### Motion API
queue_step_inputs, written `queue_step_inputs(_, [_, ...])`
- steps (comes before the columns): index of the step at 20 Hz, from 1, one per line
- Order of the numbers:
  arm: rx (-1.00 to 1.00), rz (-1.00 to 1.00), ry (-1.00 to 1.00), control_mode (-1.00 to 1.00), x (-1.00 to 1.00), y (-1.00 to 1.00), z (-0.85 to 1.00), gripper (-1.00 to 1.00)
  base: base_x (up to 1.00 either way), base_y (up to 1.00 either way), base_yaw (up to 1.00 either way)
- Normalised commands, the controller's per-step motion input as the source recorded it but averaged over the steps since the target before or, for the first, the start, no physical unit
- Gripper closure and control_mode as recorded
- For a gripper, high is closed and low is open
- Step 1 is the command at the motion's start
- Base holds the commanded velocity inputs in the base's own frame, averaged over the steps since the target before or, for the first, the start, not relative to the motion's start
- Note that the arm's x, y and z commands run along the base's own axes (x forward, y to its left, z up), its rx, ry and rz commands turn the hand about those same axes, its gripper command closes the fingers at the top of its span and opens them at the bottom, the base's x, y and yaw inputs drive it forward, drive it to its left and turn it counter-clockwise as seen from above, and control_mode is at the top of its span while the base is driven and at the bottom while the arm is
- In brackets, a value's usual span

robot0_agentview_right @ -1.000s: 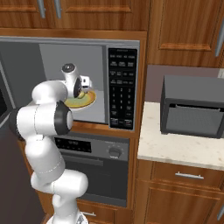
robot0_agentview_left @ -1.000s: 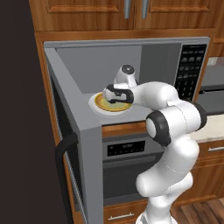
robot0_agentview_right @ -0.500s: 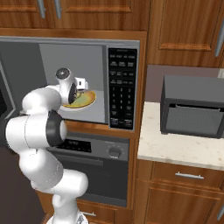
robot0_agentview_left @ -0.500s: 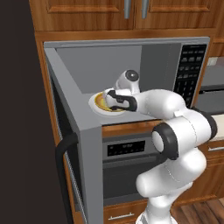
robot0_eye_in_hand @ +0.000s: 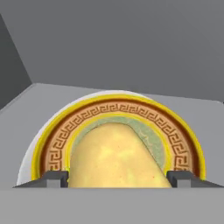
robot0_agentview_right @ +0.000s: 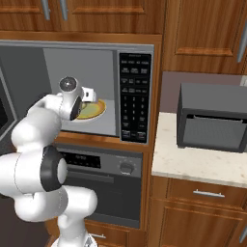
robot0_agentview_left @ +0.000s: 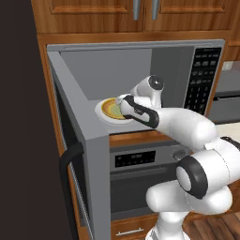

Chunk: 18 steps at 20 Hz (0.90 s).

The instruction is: Retrieve the reheated potato from the microwave, then place the potato, cheese, and condiment on the cutting board.

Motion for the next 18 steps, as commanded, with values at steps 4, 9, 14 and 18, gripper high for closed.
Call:
queue_step_inputs(4, [0.03, -0.02, 0.03, -1.0, -0.72, -0.09, 0.22, 1.0, 0.0, 0.0, 0.0])
queue_step_inputs(9, [0.0, -0.01, 0.01, -1.0, -0.7, -0.07, 0.24, 1.0, 0.0, 0.0, 0.0])
queue_step_inputs(14, [0.0, 0.0, 0.0, -1.0, -0.73, -0.12, 0.25, 1.0, 0.0, 0.0, 0.0])
queue_step_inputs(18, [0.0, -0.02, -0.01, -1.0, -0.77, -0.06, 0.16, 1.0, 0.0, 0.0, 0.0])
